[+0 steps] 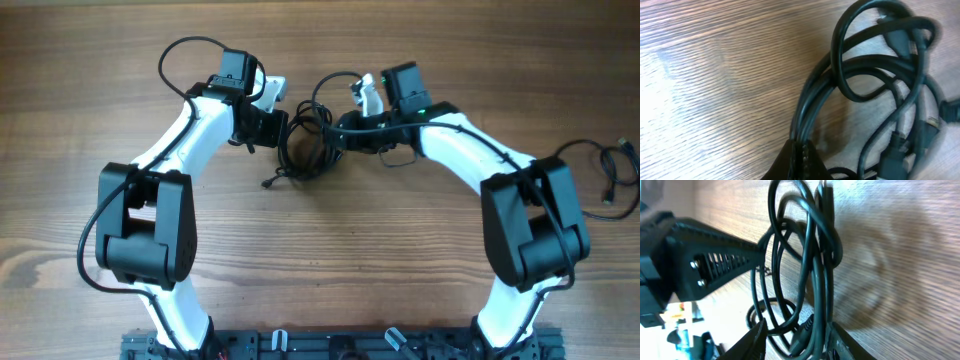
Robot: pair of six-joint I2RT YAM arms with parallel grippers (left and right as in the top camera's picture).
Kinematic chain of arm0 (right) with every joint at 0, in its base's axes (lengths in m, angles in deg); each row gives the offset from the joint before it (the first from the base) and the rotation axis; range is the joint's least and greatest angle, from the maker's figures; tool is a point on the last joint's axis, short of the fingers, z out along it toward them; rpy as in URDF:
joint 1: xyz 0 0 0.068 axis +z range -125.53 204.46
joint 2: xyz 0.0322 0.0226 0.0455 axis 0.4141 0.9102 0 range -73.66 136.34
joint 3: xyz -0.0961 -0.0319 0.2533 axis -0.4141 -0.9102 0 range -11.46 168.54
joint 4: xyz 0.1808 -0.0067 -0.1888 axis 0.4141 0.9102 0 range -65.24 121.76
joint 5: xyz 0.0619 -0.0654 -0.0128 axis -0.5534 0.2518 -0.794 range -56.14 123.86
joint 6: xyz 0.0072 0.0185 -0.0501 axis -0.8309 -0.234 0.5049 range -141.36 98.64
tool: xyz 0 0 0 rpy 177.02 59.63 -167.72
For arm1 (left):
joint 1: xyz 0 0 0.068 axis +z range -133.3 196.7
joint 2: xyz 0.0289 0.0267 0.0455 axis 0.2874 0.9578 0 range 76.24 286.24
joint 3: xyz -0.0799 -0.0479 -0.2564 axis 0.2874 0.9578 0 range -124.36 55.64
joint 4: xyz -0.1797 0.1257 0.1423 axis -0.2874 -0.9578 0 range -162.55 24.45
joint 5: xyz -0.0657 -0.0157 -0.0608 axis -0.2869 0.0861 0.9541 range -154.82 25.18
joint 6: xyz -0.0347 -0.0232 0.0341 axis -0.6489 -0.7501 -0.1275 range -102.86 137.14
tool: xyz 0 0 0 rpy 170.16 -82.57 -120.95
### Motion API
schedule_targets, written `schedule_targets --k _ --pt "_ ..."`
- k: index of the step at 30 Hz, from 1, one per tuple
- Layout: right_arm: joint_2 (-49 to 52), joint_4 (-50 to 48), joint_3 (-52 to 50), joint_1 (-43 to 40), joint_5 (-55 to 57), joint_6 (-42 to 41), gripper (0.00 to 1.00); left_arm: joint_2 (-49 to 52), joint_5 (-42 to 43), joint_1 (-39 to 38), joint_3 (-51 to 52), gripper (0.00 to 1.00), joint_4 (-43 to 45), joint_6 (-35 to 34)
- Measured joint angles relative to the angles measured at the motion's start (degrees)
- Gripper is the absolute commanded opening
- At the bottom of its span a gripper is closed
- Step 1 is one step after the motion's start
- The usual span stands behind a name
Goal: Untangle cables
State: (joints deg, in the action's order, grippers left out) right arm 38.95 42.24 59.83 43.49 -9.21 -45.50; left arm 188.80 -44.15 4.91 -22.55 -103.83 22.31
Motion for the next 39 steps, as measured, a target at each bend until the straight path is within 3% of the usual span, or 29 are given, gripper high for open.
schedule_targets --k 2,13,24,32,33,37,39 --pt "0.00 -0.02 0.11 -1.11 -1.42 -0.02 0.47 0.00 2.25 0.00 0.00 0.04 -0.07 1.90" --pt "0.00 1.55 0.11 0.63 -0.96 -0.46 0.46 0.00 6.40 0.00 0.00 0.04 -0.07 5.29" --pt "0.00 0.87 0.11 8.48 18.03 -14.03 0.45 0.00 6.49 0.00 0.00 0.04 -0.04 5.29" --pt "2.91 -3.93 0.11 10.23 20.74 -16.81 0.45 0.00 6.49 0.00 0.00 0.04 -0.07 5.29" --pt "3.80 -4.79 0.11 10.56 20.85 -17.03 0.42 0.00 6.51 0.00 0.00 0.04 -0.07 5.29" --pt "5.75 -6.29 0.11 10.99 21.49 -17.88 0.04 0.00 6.51 -0.02 0.04 0.04 -0.09 5.29" --pt "6.36 -6.45 0.11 10.78 21.81 -18.16 0.04 0.00 6.43 0.04 0.04 0.04 -0.09 5.29"
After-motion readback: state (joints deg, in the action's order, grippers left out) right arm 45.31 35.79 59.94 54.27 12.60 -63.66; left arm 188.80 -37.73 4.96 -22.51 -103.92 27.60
